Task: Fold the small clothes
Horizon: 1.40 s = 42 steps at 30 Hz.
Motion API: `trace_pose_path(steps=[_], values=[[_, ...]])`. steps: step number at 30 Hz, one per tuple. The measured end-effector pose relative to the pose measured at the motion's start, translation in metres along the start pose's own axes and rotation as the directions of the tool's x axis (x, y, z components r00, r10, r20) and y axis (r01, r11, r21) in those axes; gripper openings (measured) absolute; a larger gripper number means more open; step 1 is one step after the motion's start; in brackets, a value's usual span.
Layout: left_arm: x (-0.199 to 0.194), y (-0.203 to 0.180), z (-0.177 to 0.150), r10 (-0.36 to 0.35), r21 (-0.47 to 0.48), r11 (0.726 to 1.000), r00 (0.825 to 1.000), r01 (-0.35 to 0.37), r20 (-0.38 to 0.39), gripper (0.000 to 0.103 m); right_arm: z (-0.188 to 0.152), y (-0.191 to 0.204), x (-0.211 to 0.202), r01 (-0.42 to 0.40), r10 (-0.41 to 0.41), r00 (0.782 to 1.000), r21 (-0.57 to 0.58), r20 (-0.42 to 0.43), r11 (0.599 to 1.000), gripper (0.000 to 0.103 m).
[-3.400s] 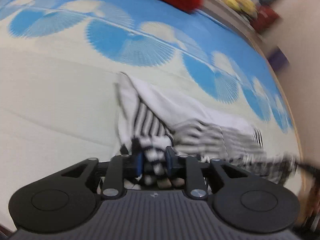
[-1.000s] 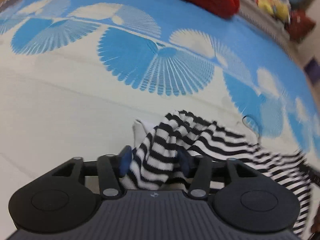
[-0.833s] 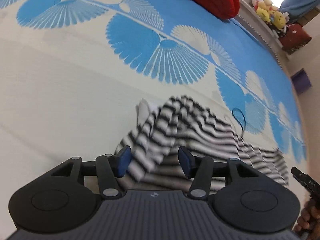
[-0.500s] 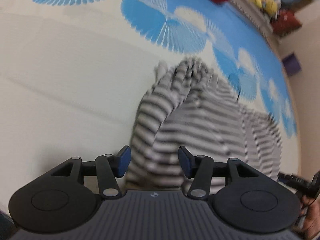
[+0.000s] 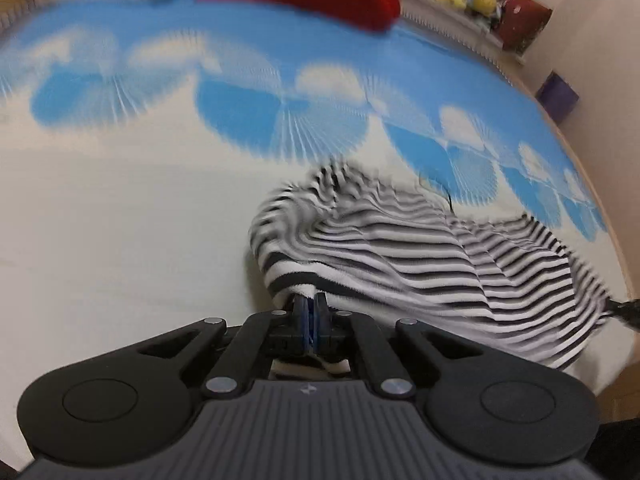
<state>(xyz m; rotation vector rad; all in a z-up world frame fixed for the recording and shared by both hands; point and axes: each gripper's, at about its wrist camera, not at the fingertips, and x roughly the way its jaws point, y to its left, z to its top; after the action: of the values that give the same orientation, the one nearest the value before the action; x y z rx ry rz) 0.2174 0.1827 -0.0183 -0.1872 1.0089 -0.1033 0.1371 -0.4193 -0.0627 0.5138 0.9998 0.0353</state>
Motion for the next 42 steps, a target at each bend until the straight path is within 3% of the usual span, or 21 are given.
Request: trace_pose_path(steps=[2, 4, 5, 7, 9, 10, 11, 13, 16, 20, 26, 32, 36, 38, 39, 42], values=[[0.009, 0.000, -0.009, 0.056, 0.053, 0.997, 0.995, -0.051, -0.088, 0.002, 0.002, 0.003, -0.010, 0.030, -0.029, 0.999, -0.064, 0.027, 0.997, 0.006], [0.034, 0.001, -0.025, 0.119, 0.089, 0.991, 0.959, -0.099, -0.258, 0.001, -0.005, 0.003, 0.003, 0.101, -0.110, 0.993, -0.140, -0.053, 0.985, 0.006], [0.044, -0.001, -0.031, 0.160, 0.132, 0.983, 0.937, -0.124, -0.309, 0.001, -0.011, -0.002, 0.015, 0.141, -0.160, 0.979, -0.145, -0.130, 0.979, 0.006], [0.050, -0.004, -0.035, 0.165, 0.145, 0.982, 0.925, -0.121, -0.342, 0.002, -0.022, -0.009, 0.037, 0.196, -0.231, 0.939, -0.158, -0.254, 0.968, 0.005], [0.043, -0.006, -0.028, 0.148, 0.118, 0.986, 0.942, -0.118, -0.300, 0.006, -0.026, -0.006, 0.043, 0.211, -0.258, 0.926, -0.188, -0.277, 0.959, 0.006], [0.038, -0.006, -0.024, 0.140, 0.102, 0.988, 0.955, -0.117, -0.260, 0.014, -0.025, -0.003, 0.041, 0.213, -0.257, 0.932, -0.190, -0.257, 0.959, 0.008], [0.031, -0.003, -0.020, 0.127, 0.075, 0.991, 0.967, -0.113, -0.220, 0.030, -0.022, 0.000, 0.037, 0.222, -0.262, 0.940, -0.192, -0.219, 0.956, 0.009], [0.021, 0.003, -0.011, 0.086, -0.014, 0.996, 0.986, -0.089, -0.140, 0.040, -0.014, 0.010, 0.024, 0.262, -0.285, 0.954, -0.216, -0.087, 0.941, 0.018], [0.020, -0.001, 0.002, 0.055, -0.104, 0.993, 0.996, -0.062, -0.067, 0.040, -0.007, 0.019, 0.012, 0.284, -0.273, 0.959, -0.245, 0.078, 0.927, 0.031], [0.036, -0.009, 0.008, 0.058, -0.129, 0.990, 0.998, -0.061, -0.024, 0.040, -0.006, 0.028, 0.018, 0.237, -0.197, 0.966, -0.272, 0.167, 0.933, 0.033], [0.064, -0.020, 0.025, 0.042, -0.171, 0.985, 0.998, -0.034, 0.038, 0.040, 0.002, 0.055, 0.056, 0.219, -0.165, 0.967, -0.304, 0.194, 0.927, 0.035], [0.092, -0.036, 0.046, 0.056, -0.119, 0.992, 0.997, -0.050, 0.050, 0.044, 0.022, 0.072, 0.097, 0.219, -0.170, 0.970, -0.319, 0.173, 0.922, 0.036], [0.112, -0.038, 0.055, 0.048, -0.105, 0.993, 0.999, -0.046, 0.020, 0.044, 0.031, 0.076, 0.122, 0.209, -0.179, 0.977, -0.343, 0.116, 0.916, 0.035], [0.120, -0.040, 0.057, 0.050, -0.078, 0.996, 0.999, -0.050, -0.001, 0.004, 0.035, 0.076, 0.131, 0.189, -0.173, 0.982, -0.350, 0.078, 0.917, 0.006], [0.121, -0.042, 0.059, 0.053, -0.064, 0.997, 0.999, -0.052, 0.008, 0.003, 0.038, 0.077, 0.134, 0.172, -0.158, 0.985, -0.343, 0.070, 0.923, 0.001], [0.104, -0.048, 0.068, 0.109, -0.025, 0.994, 0.979, -0.106, 0.172, 0.003, 0.054, 0.077, 0.118, 0.201, -0.144, 0.965, -0.268, 0.220, 0.942, 0.000]])
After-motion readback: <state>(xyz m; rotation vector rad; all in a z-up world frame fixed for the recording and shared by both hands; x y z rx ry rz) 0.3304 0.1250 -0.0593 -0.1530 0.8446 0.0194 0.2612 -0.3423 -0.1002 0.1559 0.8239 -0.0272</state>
